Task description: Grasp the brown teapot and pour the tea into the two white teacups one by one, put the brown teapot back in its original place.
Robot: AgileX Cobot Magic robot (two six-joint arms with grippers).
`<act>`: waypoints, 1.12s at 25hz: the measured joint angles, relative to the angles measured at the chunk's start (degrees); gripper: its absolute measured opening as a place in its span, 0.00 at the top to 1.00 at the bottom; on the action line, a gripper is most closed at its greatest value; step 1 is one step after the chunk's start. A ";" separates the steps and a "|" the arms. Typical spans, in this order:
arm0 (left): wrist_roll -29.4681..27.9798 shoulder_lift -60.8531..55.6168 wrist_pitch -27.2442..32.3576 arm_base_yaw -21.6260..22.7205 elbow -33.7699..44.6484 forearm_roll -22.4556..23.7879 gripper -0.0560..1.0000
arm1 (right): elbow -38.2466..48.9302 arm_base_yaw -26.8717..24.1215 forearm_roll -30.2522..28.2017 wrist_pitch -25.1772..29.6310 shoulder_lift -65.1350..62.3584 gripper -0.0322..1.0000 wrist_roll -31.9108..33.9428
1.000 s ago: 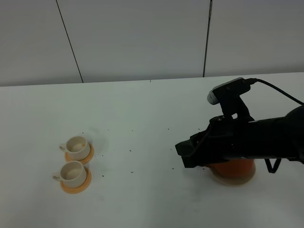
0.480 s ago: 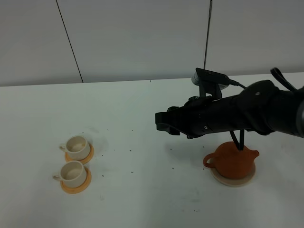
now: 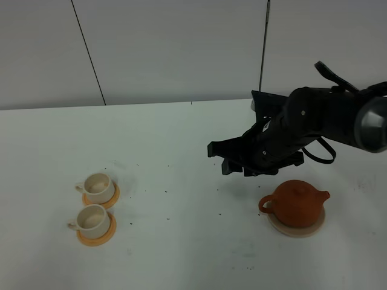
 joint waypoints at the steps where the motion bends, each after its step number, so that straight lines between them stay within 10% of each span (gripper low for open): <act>1: 0.00 0.00 0.00 0.00 0.00 0.00 0.53 | -0.85 0.00 -0.62 1.07 0.84 0.57 0.40; 28: 0.00 0.00 0.00 0.00 0.00 0.00 0.53 | -2.58 1.26 -9.87 11.68 5.04 0.57 0.85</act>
